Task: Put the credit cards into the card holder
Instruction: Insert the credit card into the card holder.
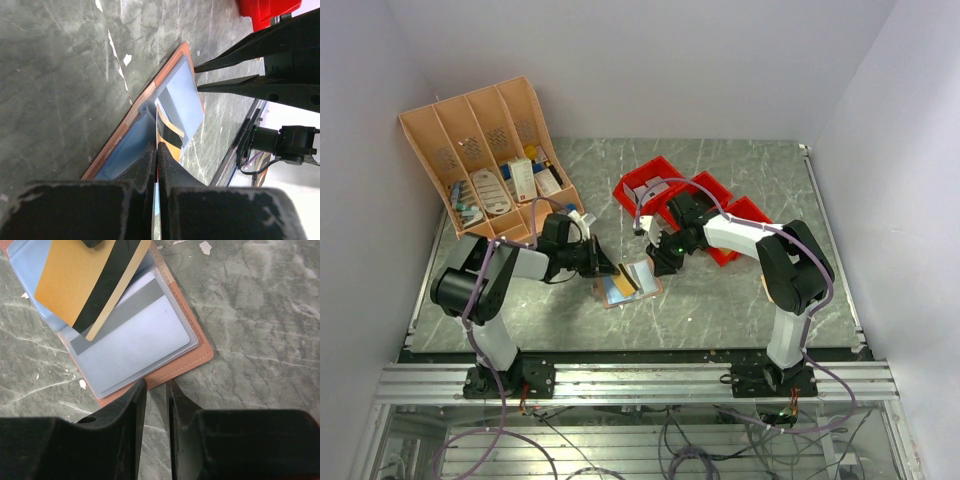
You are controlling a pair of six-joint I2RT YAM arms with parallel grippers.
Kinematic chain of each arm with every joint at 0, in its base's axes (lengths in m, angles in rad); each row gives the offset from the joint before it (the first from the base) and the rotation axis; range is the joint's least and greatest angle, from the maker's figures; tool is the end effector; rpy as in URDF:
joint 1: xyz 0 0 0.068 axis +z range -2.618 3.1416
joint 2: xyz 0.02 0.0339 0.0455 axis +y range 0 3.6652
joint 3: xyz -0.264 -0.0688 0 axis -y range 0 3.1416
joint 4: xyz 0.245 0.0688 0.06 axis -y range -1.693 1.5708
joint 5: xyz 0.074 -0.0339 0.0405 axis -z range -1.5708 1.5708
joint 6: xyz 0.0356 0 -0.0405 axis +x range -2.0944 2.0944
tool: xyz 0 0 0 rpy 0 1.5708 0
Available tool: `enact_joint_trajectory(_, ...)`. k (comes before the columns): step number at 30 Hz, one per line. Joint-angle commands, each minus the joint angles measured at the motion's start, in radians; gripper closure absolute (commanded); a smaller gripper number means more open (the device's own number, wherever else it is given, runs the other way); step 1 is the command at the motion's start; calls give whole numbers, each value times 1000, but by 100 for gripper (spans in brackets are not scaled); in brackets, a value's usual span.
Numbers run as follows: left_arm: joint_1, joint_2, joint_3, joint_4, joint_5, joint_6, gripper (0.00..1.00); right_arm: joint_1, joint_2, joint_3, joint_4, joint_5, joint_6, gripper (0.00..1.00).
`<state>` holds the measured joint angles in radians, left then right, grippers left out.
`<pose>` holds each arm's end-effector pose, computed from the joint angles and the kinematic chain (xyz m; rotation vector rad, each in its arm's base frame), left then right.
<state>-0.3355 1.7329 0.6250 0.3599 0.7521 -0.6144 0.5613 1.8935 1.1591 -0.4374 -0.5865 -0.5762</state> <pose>0.2743 -0.1214 0.1136 0.0762 2.4475 -1.3288 0.2994 0.2115 0.1487 -1.5544 2.1332 0.7915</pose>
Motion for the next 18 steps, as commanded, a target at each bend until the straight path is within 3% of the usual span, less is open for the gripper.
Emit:
enact_joint_trajectory(1,-25,40,-14,67,11,-17,93,2,-1,-21,-5,17,1,77)
enact_joint_trajectory(11,-47,84,-16,119,36,-77,93,2,-4,-21,-6,15,1,77)
enact_joint_trajectory(18,-46,77,2,22,23,-75,93,2,-5,-19,-4,15,1,77)
